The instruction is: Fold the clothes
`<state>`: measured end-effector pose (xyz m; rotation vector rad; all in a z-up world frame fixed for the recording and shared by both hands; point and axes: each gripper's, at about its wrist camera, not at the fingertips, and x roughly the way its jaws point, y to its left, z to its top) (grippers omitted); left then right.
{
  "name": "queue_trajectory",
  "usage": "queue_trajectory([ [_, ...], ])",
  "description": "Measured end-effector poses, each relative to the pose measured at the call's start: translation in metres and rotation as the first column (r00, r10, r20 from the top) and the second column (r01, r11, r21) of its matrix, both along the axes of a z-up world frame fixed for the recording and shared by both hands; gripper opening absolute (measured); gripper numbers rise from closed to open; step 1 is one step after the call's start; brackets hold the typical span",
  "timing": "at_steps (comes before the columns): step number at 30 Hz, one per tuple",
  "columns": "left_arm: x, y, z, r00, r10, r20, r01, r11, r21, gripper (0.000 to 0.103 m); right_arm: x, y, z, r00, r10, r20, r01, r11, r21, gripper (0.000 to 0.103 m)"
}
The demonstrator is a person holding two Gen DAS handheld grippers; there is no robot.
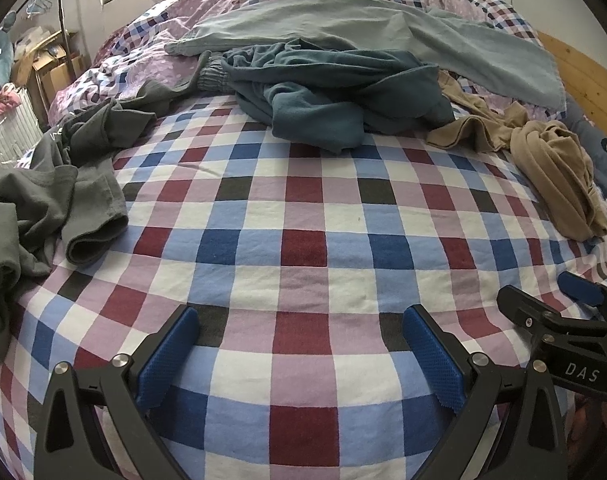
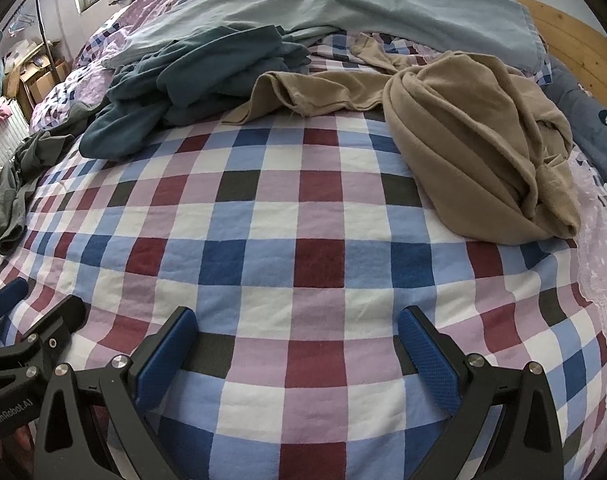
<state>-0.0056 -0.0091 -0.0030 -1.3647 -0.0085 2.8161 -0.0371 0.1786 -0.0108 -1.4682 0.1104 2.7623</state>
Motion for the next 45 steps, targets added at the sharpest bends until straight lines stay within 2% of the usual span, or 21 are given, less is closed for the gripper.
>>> queue_trajectory([
  [2, 0.002, -0.003, 0.003, 1.000, -0.009, -0.014, 0.010, 0.999, 0.033, 0.103, -0.002, 0.001, 0.000, 1.000, 0.012, 0.012, -0.013, 1.000, 0.004, 0.103],
  [6, 0.010, -0.013, 0.024, 0.991, -0.044, -0.124, 0.070, 0.973, 0.220, 0.102, -0.003, 0.000, 0.002, 1.000, 0.020, 0.001, -0.020, 1.000, -0.002, 0.103],
  [10, 0.019, -0.014, 0.043, 0.975, -0.075, -0.208, 0.121, 0.969, 0.217, 0.102, -0.002, -0.002, 0.006, 0.999, 0.033, -0.017, -0.033, 0.999, -0.020, 0.100],
  [14, 0.021, -0.030, 0.051, 0.974, -0.045, -0.223, 0.110, 0.952, 0.286, 0.102, 0.003, -0.004, 0.018, 0.995, 0.064, -0.071, -0.070, 0.994, -0.087, 0.085],
  [17, 0.020, -0.048, 0.053, 0.979, -0.003, -0.203, 0.080, 0.924, 0.374, 0.102, 0.004, -0.006, 0.025, 0.992, 0.075, -0.105, -0.088, 0.988, -0.123, 0.084],
  [22, 0.020, -0.069, 0.052, 0.986, 0.039, -0.162, 0.040, 0.889, 0.457, 0.102, 0.010, -0.017, 0.037, 0.982, 0.103, -0.157, -0.127, 0.981, -0.148, 0.084],
  [30, 0.019, -0.075, 0.054, 0.989, 0.044, -0.142, 0.022, 0.901, 0.433, 0.102, 0.009, -0.043, 0.044, 0.975, 0.160, -0.155, -0.180, 0.976, -0.125, 0.084],
  [36, 0.018, -0.081, 0.063, 0.984, 0.071, -0.163, -0.004, 0.926, 0.377, 0.102, -0.010, -0.041, 0.061, 0.977, 0.131, -0.167, -0.161, 0.970, -0.184, 0.083],
  [40, 0.016, -0.087, 0.066, 0.982, 0.103, -0.160, -0.041, 0.934, 0.354, 0.102, -0.029, -0.045, 0.074, 0.974, 0.133, -0.182, -0.164, 0.972, -0.168, 0.083],
  [45, 0.015, -0.099, 0.067, 0.981, 0.127, -0.149, -0.061, 0.922, 0.382, 0.102, -0.057, -0.052, 0.083, 0.972, 0.138, -0.190, -0.170, 0.972, -0.163, 0.083],
])
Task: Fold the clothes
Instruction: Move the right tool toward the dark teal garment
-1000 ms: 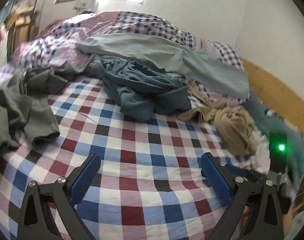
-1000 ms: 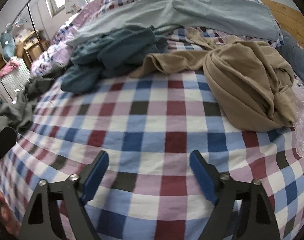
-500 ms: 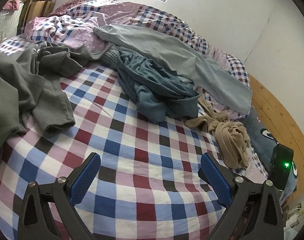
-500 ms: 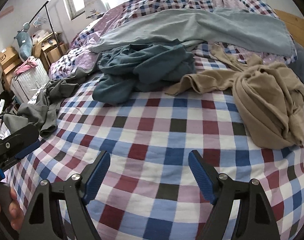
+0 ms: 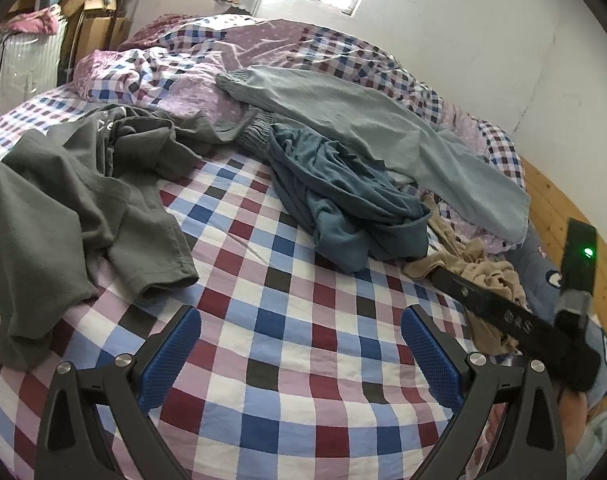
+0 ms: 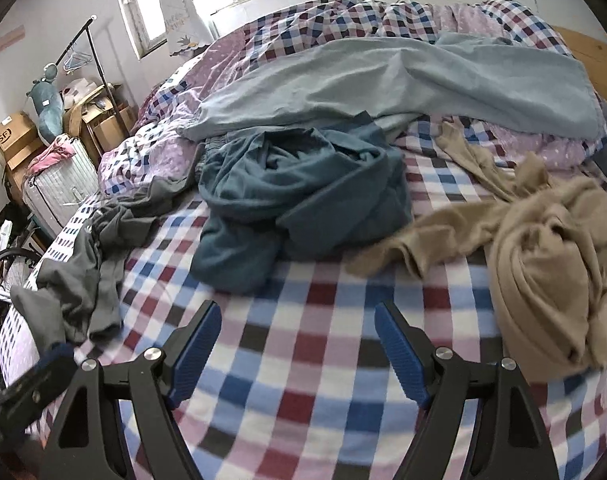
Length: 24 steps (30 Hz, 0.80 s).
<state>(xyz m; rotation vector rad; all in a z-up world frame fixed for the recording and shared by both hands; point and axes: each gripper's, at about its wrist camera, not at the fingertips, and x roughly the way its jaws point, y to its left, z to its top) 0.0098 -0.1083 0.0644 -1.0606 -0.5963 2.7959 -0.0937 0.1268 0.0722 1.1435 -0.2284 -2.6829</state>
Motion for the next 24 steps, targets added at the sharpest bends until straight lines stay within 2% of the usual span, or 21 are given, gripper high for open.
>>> queue_trajectory([
  [11, -0.008, -0.020, 0.000, 0.999, 0.029, 0.029, -0.031, 0.996, 0.080, 0.102, -0.054, -0.002, -0.005, 0.998, -0.067, 0.012, 0.068, 0.996, -0.059, 0.083],
  [19, -0.016, -0.028, -0.010, 0.996, 0.030, 0.084, -0.042, 0.988, 0.149, 0.102, -0.084, 0.005, -0.016, 0.992, -0.128, 0.021, 0.130, 0.977, -0.171, 0.083],
  [24, -0.017, -0.025, -0.012, 0.995, 0.016, 0.093, -0.033, 0.982, 0.183, 0.102, -0.097, 0.011, -0.030, 0.980, -0.186, 0.072, 0.195, 0.967, -0.162, 0.082],
])
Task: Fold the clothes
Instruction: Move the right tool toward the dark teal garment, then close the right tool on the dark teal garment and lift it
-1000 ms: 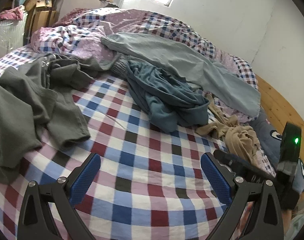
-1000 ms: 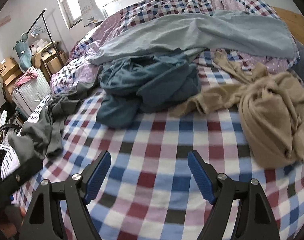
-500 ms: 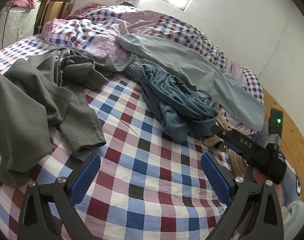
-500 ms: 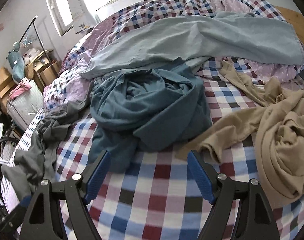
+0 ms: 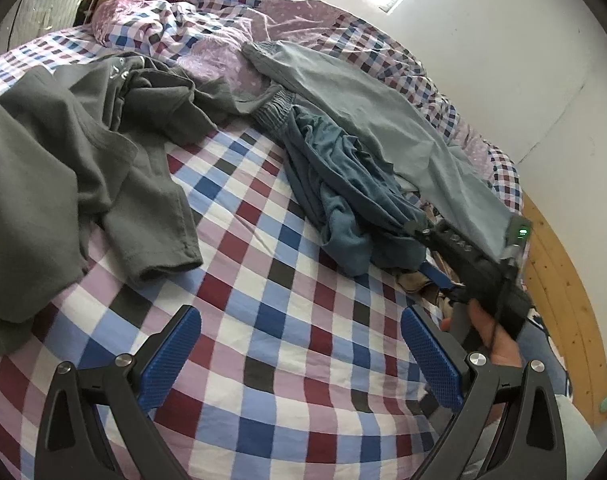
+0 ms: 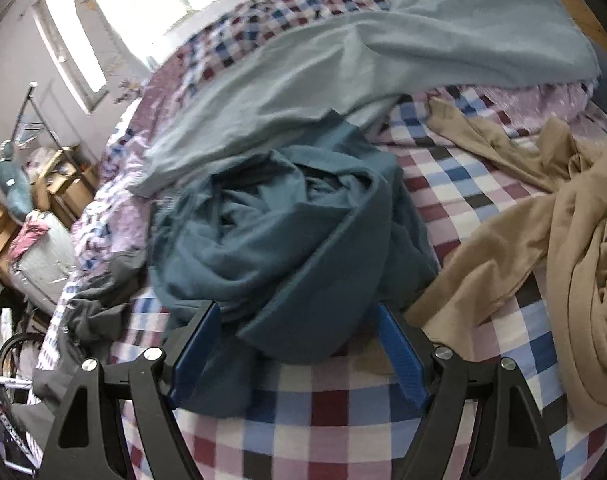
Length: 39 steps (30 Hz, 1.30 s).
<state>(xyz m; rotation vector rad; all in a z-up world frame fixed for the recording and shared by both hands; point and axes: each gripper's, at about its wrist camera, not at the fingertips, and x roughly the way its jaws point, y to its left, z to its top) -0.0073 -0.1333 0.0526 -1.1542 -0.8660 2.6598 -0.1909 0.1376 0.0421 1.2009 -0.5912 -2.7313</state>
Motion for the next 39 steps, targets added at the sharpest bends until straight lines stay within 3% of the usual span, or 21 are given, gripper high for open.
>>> queue_trajectory([
  [4, -0.001, -0.004, 0.000, 1.000, 0.002, 0.017, -0.003, 1.000, 0.025, 0.102, 0.001, 0.014, -0.007, 0.997, -0.070, 0.020, 0.070, 0.998, -0.006, 0.067],
  [8, 0.000, -0.012, 0.003, 1.000, 0.021, 0.014, -0.022, 0.999, 0.042, 0.102, -0.001, 0.012, -0.011, 0.998, -0.056, 0.032, 0.056, 0.998, 0.013, 0.055],
  [15, -0.001, -0.015, 0.001, 0.999, 0.018, 0.027, -0.019, 0.998, 0.053, 0.102, -0.008, -0.005, -0.015, 0.999, -0.035, 0.040, 0.033, 0.998, 0.047, 0.048],
  [23, -0.002, -0.016, 0.001, 1.000, 0.016, 0.025, -0.017, 0.998, 0.056, 0.102, 0.008, -0.007, -0.005, 1.000, -0.014, -0.004, 0.014, 0.997, 0.075, 0.015],
  [39, -0.002, -0.015, 0.003, 1.000, 0.008, 0.016, -0.009, 0.999, 0.044, 0.102, 0.092, 0.014, 0.064, 0.981, 0.013, -0.194, -0.008, 1.000, 0.028, 0.010],
])
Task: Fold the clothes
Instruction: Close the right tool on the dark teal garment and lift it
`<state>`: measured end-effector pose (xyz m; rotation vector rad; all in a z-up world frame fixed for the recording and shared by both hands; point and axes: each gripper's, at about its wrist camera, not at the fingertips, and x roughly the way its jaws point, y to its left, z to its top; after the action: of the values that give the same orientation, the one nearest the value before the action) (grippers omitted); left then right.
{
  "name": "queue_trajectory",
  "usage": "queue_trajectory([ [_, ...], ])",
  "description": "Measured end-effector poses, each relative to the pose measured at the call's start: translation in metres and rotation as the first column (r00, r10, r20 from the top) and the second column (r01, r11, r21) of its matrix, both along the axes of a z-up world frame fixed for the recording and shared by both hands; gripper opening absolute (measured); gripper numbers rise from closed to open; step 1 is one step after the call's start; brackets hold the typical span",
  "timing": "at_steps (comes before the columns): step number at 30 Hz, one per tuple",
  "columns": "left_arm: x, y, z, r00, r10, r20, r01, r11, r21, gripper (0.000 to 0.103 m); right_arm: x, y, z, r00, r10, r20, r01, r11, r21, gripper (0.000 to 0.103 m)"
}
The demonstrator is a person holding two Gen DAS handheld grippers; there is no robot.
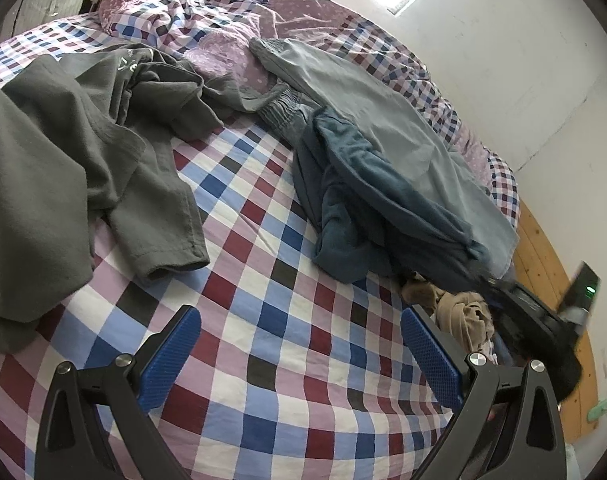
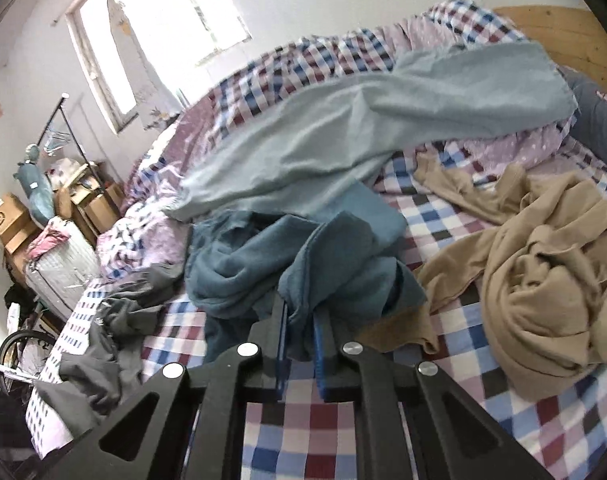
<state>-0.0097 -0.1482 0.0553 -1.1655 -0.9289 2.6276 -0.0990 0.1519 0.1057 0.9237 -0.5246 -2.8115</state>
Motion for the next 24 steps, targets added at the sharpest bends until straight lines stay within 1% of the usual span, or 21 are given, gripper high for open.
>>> queue_trajectory([
  [2, 0.000, 0.000, 0.000, 1.000, -0.002, 0.001, 0.002, 1.000, 0.001, 0.102, 0.014, 0.001, 0.012, 1.000, 0.006, -0.026, -0.006, 1.000, 0.013, 0.010],
  [6, 0.001, 0.002, 0.000, 1.000, -0.008, -0.001, 0.008, 1.000, -0.003, 0.102, 0.044, 0.013, 0.033, 0.997, -0.002, -0.076, 0.002, 1.000, -0.001, 0.010],
  [10, 0.002, 0.005, 0.000, 1.000, -0.016, -0.003, 0.016, 1.000, -0.013, 0.102, 0.078, 0.038, 0.047, 0.990, -0.062, -0.127, 0.057, 0.997, -0.042, 0.010],
  [12, 0.002, 0.007, 0.000, 1.000, -0.019, -0.002, 0.019, 1.000, -0.017, 0.102, 0.098, 0.060, 0.047, 0.982, -0.125, -0.140, 0.118, 0.991, -0.056, 0.010],
  [14, 0.002, 0.010, -0.001, 1.000, -0.026, -0.002, 0.026, 0.999, -0.023, 0.102, 0.109, 0.081, 0.041, 0.976, -0.175, -0.128, 0.167, 0.983, -0.072, 0.010],
  [15, 0.002, 0.012, -0.002, 1.000, -0.029, -0.002, 0.029, 0.999, -0.027, 0.102, 0.115, 0.093, 0.034, 0.972, -0.208, -0.108, 0.200, 0.977, -0.078, 0.010],
  [19, 0.002, 0.019, -0.005, 0.999, -0.040, -0.001, 0.040, 0.999, -0.031, 0.102, 0.125, 0.133, -0.003, 0.950, -0.313, 0.001, 0.312, 0.947, -0.079, 0.010],
  [24, 0.004, 0.031, -0.008, 0.997, -0.069, -0.016, 0.069, 0.997, -0.033, 0.102, 0.119, 0.138, -0.037, 0.931, -0.357, 0.072, 0.357, 0.934, 0.007, 0.012],
])
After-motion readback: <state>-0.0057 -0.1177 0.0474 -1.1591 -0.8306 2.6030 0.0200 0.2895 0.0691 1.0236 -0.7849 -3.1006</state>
